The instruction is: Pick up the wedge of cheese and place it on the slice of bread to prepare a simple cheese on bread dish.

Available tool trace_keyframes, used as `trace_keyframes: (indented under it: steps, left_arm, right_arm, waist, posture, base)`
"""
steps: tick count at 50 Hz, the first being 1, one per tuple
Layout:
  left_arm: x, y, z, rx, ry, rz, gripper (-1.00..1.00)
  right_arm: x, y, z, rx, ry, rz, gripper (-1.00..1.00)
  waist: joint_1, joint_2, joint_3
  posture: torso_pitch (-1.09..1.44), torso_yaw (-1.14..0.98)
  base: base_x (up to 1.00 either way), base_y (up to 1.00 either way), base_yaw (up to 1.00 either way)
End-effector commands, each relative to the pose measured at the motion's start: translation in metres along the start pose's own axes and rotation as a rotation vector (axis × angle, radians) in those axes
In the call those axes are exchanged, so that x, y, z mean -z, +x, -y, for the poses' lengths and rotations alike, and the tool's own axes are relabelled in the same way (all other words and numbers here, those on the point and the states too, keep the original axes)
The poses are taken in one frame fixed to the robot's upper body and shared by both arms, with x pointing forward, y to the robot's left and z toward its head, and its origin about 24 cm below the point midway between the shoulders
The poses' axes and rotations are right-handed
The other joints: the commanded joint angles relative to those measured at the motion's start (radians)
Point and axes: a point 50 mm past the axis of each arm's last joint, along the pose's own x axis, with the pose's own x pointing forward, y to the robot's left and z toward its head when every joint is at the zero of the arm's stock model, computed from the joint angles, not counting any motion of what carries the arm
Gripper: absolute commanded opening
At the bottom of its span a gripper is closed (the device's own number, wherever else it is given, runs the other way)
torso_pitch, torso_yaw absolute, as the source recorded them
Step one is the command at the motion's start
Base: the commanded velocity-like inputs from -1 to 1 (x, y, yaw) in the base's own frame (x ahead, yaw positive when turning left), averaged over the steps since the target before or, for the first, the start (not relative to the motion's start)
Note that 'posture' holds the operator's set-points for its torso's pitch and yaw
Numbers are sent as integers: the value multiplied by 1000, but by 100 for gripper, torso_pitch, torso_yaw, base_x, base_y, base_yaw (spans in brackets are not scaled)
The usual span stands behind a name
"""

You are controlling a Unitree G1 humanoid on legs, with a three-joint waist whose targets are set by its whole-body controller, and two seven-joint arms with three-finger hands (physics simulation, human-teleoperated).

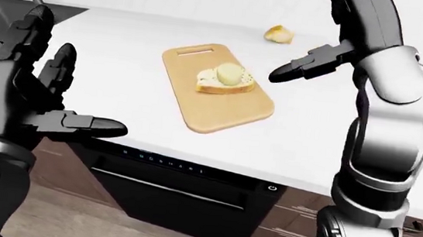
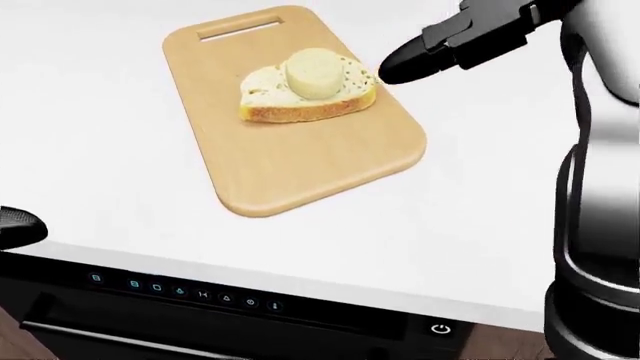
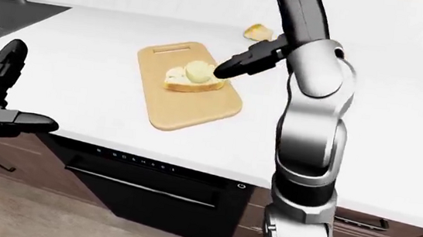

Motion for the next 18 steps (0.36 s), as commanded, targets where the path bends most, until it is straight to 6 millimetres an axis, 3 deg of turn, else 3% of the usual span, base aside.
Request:
trace_keyframes:
  steps: [1, 11, 18]
  left_arm:
    - [-16, -3, -2, -12, 7, 77, 100]
    - [-45, -14, -7, -30, 2, 132, 100]
    - [-59, -22, -15, -52, -11, 173, 100]
  right_arm:
    - [-14, -9, 13, 38, -11, 55, 100]
    - [-27, -58, 44, 101, 58, 79, 100]
    - [-23, -86, 62, 178, 101, 84, 100]
  waist:
    - [0, 4, -25]
    - [-5, 11, -12]
    - [-6, 12, -5]
  posture:
    - [0, 0]
    - [0, 0]
    - [0, 0]
  base:
    - [0, 0, 0]
    - [0, 0, 0]
    - [0, 0, 0]
